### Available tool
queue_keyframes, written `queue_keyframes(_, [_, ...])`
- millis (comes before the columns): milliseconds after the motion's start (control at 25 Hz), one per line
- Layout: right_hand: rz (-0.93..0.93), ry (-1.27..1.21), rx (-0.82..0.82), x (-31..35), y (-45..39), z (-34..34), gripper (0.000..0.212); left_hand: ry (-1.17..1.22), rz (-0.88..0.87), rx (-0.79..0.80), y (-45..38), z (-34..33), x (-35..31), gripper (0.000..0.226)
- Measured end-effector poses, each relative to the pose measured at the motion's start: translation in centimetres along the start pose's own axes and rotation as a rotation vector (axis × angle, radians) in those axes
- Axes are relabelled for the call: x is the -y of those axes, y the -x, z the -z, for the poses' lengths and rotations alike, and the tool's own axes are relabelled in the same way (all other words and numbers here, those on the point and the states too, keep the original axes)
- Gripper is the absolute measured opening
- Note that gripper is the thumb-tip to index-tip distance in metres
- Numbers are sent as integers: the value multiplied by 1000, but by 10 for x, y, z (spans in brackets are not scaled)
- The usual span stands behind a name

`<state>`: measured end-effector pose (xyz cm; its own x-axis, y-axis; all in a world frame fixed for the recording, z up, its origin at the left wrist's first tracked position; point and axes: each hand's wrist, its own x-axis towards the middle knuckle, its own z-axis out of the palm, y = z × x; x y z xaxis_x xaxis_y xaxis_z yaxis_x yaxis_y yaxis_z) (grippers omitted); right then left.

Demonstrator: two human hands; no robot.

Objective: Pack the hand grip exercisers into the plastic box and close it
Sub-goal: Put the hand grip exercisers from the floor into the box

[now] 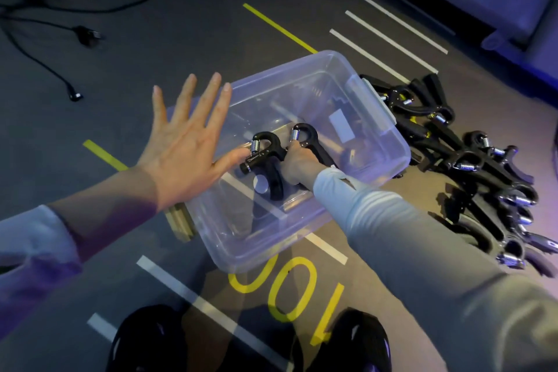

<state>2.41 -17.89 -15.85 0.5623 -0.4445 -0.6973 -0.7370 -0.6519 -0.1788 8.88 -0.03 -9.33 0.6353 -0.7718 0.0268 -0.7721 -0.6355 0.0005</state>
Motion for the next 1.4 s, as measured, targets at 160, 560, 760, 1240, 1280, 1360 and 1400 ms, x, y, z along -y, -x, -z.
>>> queue_keyframes(160, [-33,24,-3,6,-7,-1,62,13,-4,27,1,-2,-2,89])
queue_keyframes(560, [117,226,-134,2,8,7,93,52,6,46,2,-4,-3,90])
queue_keyframes(760, [292,461,71,-7,11,1,105,50,1,49,2,-3,-4,90])
queue_keyframes(1240, [286,655,254,-8,5,-9,96,56,11,76,3,-2,-2,90])
queue_keyframes(1280, [281,657,256,-10,5,-8,96,54,10,80,3,-2,-2,91])
queue_keyframes(1360, [267,666,262,-15,4,-5,94,53,5,80,2,-2,-2,91])
queue_keyframes(1400, [274,658,262,-16,4,-1,94,53,3,83,2,-2,-2,91])
